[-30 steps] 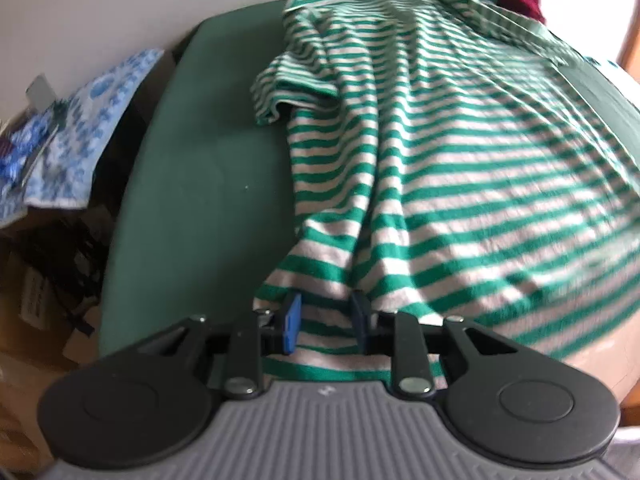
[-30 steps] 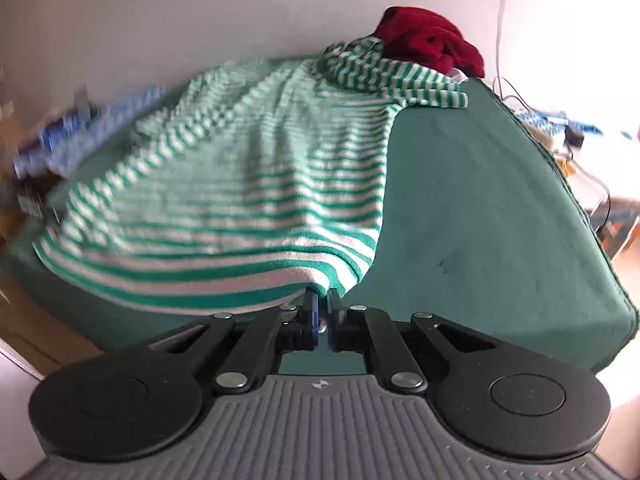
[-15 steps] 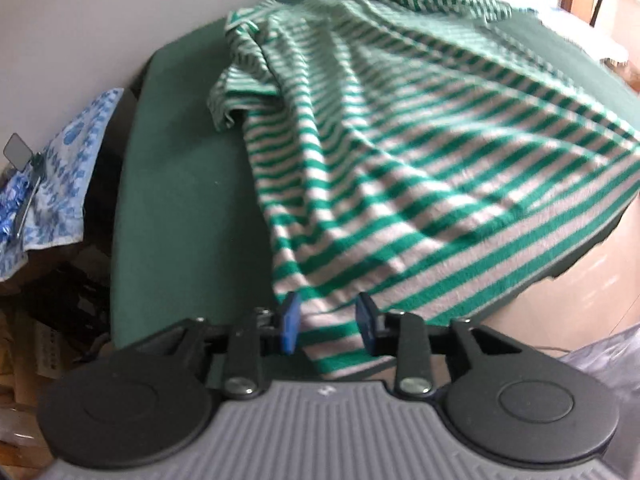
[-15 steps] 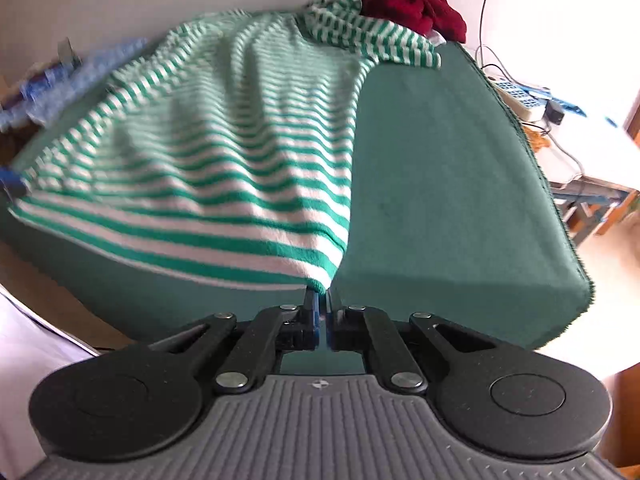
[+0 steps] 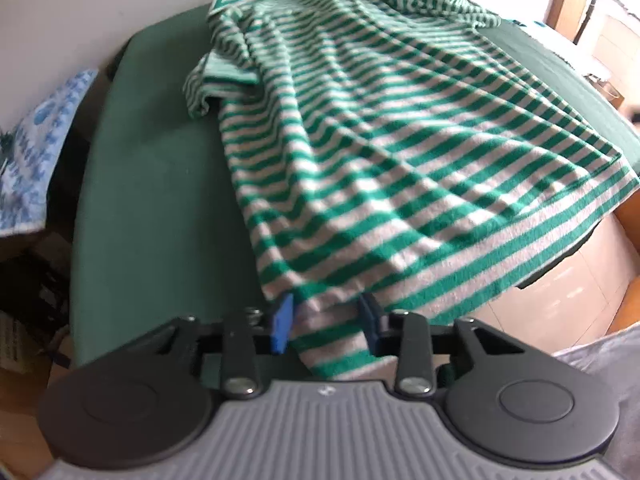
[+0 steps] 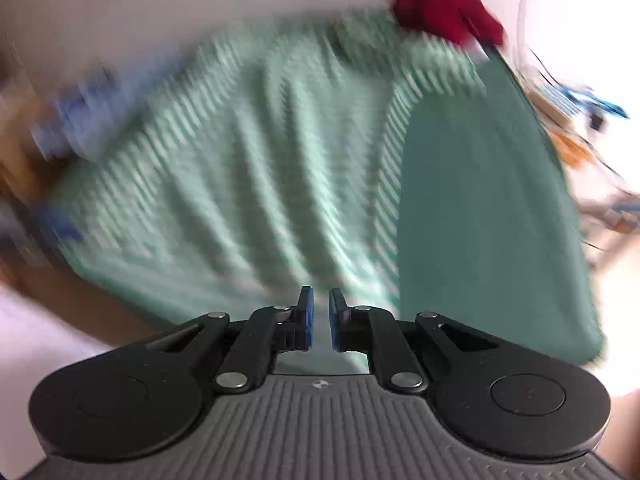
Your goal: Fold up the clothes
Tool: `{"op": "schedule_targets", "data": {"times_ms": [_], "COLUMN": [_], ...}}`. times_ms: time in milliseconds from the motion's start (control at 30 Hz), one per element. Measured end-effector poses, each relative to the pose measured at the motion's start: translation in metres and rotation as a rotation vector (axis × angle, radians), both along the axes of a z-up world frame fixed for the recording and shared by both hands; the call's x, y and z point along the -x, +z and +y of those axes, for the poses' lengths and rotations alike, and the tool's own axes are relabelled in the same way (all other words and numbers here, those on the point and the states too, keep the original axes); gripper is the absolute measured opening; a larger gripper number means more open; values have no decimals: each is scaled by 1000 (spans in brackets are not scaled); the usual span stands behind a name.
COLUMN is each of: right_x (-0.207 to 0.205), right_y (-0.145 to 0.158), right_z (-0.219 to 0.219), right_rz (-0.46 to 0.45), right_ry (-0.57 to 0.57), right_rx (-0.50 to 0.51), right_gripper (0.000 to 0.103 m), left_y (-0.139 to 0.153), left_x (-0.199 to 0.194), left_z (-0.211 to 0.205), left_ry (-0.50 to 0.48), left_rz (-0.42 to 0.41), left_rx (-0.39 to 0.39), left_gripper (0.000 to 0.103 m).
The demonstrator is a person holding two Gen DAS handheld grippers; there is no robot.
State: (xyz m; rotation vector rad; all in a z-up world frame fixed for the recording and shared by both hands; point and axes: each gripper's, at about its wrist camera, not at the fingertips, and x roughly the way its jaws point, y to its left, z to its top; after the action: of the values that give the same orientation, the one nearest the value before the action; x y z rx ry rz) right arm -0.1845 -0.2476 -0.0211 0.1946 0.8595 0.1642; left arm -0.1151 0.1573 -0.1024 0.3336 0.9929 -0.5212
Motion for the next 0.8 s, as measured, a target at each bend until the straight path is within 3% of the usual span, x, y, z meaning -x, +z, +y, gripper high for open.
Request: {"op": "schedule_targets", "data": {"times_ms": [67, 133, 300, 400, 467, 600, 800], "right_x": [-24, -47, -75, -86, -94, -114, -143], "right_y": [-2, -18, -51, -57, -58, -57, -62], "right_z": [24, 52, 73, 73, 77, 75, 68], "right_rz": [-42, -10, 55, 60, 51, 19, 12], "right_ry": [2, 23, -56, -102, -93, -60, 16], "right_rx": [-52, -8, 66, 46, 59, 86, 85], "right_gripper": [9, 9, 10, 14, 20, 26, 34], "left_y": [11, 19, 27, 11, -4, -22, -28], "left_x": [-9, -28, -100, -137, -155, -178, -205], "left_z": [1, 2, -1, -18, -30, -42, -50], "left_ry": [-13, -6, 75, 66, 18, -51, -27], "left_rz": [-43, -103, -244, -369, -394, -376, -364], "left_rx": [12, -7, -74, -213, -303, -353, -336], "left_gripper": [28, 12, 12, 21, 23, 37, 31]}}
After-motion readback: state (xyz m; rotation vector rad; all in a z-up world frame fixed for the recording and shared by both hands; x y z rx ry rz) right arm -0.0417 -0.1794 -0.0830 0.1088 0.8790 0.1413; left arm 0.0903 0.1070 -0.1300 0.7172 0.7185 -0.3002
